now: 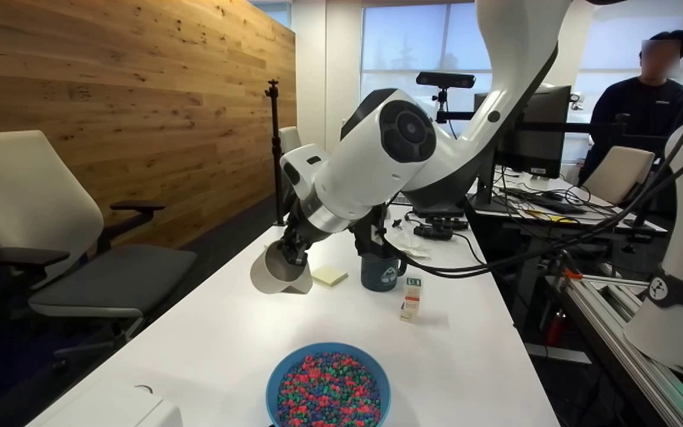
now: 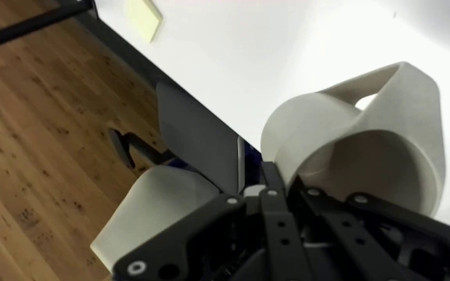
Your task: Pour the contents of the white cu into the blue bowl
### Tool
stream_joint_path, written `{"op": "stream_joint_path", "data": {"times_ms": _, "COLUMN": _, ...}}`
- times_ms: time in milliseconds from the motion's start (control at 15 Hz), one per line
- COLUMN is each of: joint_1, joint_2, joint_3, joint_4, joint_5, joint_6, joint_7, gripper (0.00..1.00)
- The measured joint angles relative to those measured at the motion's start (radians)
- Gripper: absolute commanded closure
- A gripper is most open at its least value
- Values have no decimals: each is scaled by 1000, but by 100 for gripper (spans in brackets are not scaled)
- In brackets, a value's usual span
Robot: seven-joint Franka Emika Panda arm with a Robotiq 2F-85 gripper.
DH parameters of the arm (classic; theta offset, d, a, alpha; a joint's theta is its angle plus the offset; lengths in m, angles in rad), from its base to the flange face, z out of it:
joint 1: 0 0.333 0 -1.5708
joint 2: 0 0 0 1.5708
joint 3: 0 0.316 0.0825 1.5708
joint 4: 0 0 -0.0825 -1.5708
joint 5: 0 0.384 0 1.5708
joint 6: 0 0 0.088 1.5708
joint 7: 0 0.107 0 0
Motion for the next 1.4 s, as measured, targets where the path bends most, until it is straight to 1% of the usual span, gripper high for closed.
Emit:
{"op": "stream_joint_path", "data": {"times_ms": 133, "joint_1": -3, "joint_2": 0, "joint_3": -20, "joint_4": 0, "joint_5": 95, "joint_6": 33, "joint_7": -26, "gripper": 99}}
{"op": "stream_joint_path", "data": {"times_ms": 400, "joint_1": -13, "joint_2": 0, "joint_3": -53, "joint_4": 0, "joint_5": 234, "joint_6": 169, "joint_7": -80, "gripper": 99}}
{"op": "stream_joint_path", "data": {"times_ms": 533, "joint_1": -13, "joint_2": 1, "joint_3": -68, "joint_4": -2, "joint_5": 309, "joint_6": 212, "joint_7": -127, "gripper": 99}}
{"op": "stream_joint_path", "data": {"times_ms": 667, "joint_1": -29, "joint_2": 4, "joint_3": -60, "joint_4": -9, "joint_5": 379, "joint_6": 228, "joint_7": -178, "gripper": 99}}
{"op": "stream_joint_path", "data": {"times_ms": 867, "joint_1": -67, "joint_2": 7, "joint_3": -28, "joint_4": -33, "joint_5": 516, "joint_6": 232, "joint_7": -289, "gripper": 99}}
{"op": "stream_joint_path", "data": {"times_ms": 1067, "joint_1": -52, "joint_2": 7, "joint_3": -52, "joint_4": -49, "joint_5": 676, "joint_6": 232, "joint_7": -413, "gripper": 99}}
{"op": "stream_joint_path", "data": {"times_ms": 1133, "joint_1": -41, "joint_2": 7, "joint_3": -66, "joint_4": -51, "joint_5": 717, "joint_6": 231, "joint_7": -442, "gripper": 94}}
{"op": "stream_joint_path", "data": {"times_ms": 1333, "joint_1": -36, "joint_2": 10, "joint_3": -71, "joint_4": -51, "joint_5": 722, "joint_6": 231, "joint_7": -448, "gripper": 94}}
{"op": "stream_joint_path", "data": {"times_ms": 1400, "joint_1": -36, "joint_2": 11, "joint_3": -71, "joint_4": -51, "joint_5": 722, "joint_6": 231, "joint_7": -448, "gripper": 99}}
